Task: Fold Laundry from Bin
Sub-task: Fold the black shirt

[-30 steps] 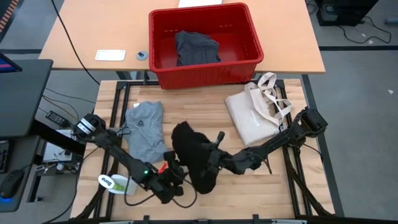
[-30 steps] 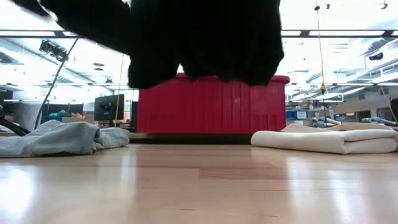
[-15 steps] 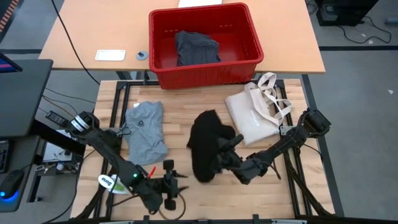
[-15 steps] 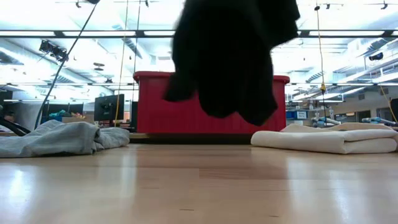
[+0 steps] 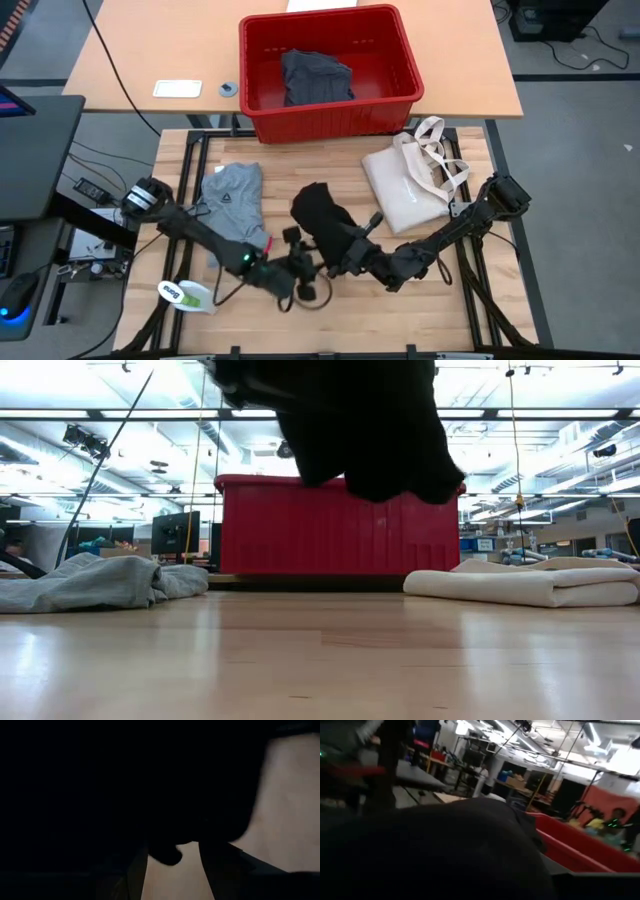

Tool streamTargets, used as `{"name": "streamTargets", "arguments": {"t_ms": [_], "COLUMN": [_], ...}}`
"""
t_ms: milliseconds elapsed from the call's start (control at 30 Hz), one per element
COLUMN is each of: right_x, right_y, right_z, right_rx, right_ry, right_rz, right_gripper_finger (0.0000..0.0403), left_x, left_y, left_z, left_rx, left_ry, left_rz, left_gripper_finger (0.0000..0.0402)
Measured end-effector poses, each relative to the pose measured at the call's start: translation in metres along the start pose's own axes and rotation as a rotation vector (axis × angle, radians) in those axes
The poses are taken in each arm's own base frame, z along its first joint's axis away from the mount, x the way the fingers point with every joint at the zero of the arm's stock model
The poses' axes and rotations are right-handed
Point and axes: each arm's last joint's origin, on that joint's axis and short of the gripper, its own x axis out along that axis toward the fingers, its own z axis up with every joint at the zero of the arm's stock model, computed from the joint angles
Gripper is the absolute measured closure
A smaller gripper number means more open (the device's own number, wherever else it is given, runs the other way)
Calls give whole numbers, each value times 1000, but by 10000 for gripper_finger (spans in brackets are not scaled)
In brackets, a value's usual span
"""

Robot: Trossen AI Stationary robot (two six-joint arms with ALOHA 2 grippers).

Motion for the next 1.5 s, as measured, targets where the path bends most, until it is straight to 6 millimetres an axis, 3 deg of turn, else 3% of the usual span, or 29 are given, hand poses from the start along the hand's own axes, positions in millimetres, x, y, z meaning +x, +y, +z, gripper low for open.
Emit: {"name": "streamTargets", "arguments": {"t_ms": [100, 233, 533, 733, 933, 1067, 1233, 1500], "right_x": [-2, -9, -27, -33, -27, -11, 16, 73], "right_y": [0, 1, -13, -24, -41, -60, -76, -124], "right_z": [3, 6, 32, 40, 40, 24, -18, -67], "right_rx": [62, 62, 125, -130, -310, -260, -146, -44], "right_ry": [-23, -36, -161, -103, -76, -91, -41, 99], "right_rz": [21, 34, 149, 50, -6, 14, 209, 571], "right_gripper_finger": [350, 350, 350, 350, 350, 350, 351, 351], "left_x": [12, 17, -9, -35, -59, -77, -99, -101], "left_y": [12, 15, -19, -34, -22, -12, 1, 28], "left_z": [4, 10, 18, 15, 20, 27, 39, 43], "left_rx": [-6, 22, 91, 158, 211, 182, 167, 176], "left_ry": [-11, -47, -165, -165, -125, -132, -168, -119], "left_rz": [36, -43, -544, -577, -370, -322, -324, -236], "left_gripper_finger": [221, 221, 221, 221, 221, 221, 221, 221]}}
